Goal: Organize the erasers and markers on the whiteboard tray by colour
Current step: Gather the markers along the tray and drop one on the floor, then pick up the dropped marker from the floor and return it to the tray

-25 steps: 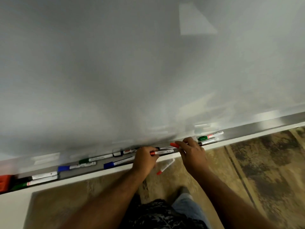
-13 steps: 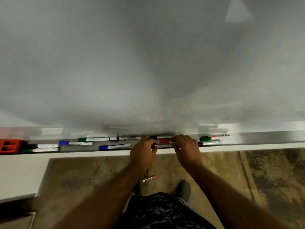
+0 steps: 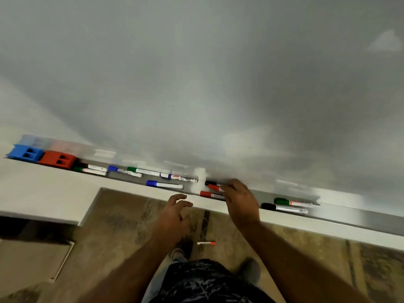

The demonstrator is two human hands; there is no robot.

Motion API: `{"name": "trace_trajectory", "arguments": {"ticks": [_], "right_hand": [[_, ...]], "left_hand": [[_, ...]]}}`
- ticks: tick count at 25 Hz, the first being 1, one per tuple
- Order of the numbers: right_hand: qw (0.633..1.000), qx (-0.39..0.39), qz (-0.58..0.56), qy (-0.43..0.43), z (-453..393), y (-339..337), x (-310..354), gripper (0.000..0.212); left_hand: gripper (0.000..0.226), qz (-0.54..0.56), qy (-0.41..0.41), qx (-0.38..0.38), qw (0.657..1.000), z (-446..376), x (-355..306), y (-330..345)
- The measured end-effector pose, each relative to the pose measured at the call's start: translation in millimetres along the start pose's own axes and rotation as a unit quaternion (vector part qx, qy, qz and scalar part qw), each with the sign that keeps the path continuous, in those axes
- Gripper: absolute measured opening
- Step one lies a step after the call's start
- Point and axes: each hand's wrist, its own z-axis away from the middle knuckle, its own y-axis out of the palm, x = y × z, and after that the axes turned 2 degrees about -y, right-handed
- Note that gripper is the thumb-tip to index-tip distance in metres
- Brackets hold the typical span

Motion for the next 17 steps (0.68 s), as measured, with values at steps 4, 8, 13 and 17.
{"name": "trace_trajectory", "arguments": {"ticks": [4,8,13,17], "right_hand": [[0.999,0.018,0.027,-0.022,-5,3,2,0.033],[0.998,0.046,0.047,-0.022,0,4,2,0.042],[1.0,0.01,0.011,-0.023,12,-6,7,0.041],[0.997,0.0,-0.051,-0.065,43,3,31,0.025]], "left_hand": [[0.024,0.016,-0.035,-0.031,0.999,32,-1,-2],[0.019,0.076,-0.063,-0.037,0.994,53,-3,10],[0.023,0.122,-0.079,-0.029,0.989,58,-6,14],[0.022,0.12,-0.044,-0.023,0.992,57,5,2]]}}
